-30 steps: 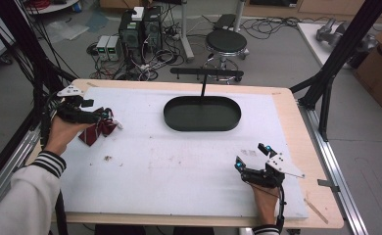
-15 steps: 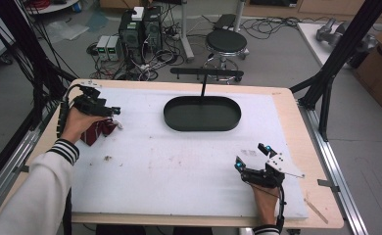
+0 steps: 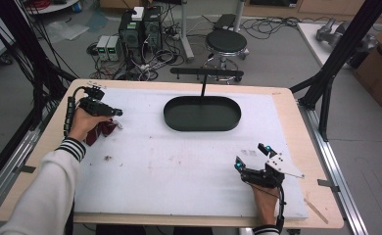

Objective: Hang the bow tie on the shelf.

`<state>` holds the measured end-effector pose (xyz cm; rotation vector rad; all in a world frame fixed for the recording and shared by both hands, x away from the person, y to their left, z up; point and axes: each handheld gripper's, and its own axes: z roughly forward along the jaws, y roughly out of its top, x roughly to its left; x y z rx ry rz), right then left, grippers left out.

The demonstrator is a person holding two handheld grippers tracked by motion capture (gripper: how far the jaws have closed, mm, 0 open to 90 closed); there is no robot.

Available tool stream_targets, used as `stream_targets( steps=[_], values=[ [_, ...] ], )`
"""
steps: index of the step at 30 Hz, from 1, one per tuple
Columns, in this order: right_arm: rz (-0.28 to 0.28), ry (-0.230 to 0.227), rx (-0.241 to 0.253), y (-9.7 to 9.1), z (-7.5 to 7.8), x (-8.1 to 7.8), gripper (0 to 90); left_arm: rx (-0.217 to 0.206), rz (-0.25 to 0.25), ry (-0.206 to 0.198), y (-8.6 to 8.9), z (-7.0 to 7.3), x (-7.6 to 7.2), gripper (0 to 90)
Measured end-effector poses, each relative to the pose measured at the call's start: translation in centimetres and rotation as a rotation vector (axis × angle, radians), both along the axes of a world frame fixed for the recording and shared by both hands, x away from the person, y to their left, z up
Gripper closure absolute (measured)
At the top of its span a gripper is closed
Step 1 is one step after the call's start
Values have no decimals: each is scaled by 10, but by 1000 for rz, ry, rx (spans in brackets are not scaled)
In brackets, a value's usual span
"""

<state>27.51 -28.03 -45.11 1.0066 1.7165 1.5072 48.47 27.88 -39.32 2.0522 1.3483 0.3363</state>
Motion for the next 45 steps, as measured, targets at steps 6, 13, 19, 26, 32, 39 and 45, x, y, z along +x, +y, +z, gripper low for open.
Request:
stream_targets(
  steps=[6,13,19,26,32,39,45],
  values=[
    [-1,1,4,0,0,0,31,-5,26,64,-3,-1,5,299],
    [-1,2,5,0,0,0,31,14,55,118,-7,-4,10,336],
    [-1,2,4,0,0,0,31,40,116,146,-9,-8,14,373],
    [0,-3,5,-1,0,0,30,55,152,173,-8,-14,17,412],
    [0,-6,8,-1,0,0,30,58,157,178,-8,-14,18,486],
    [-1,-4,14,-1,0,0,30,71,163,194,-8,-17,19,490],
    [2,-7,21,-2,0,-1,30,79,192,216,-9,-21,21,496]
  ],
)
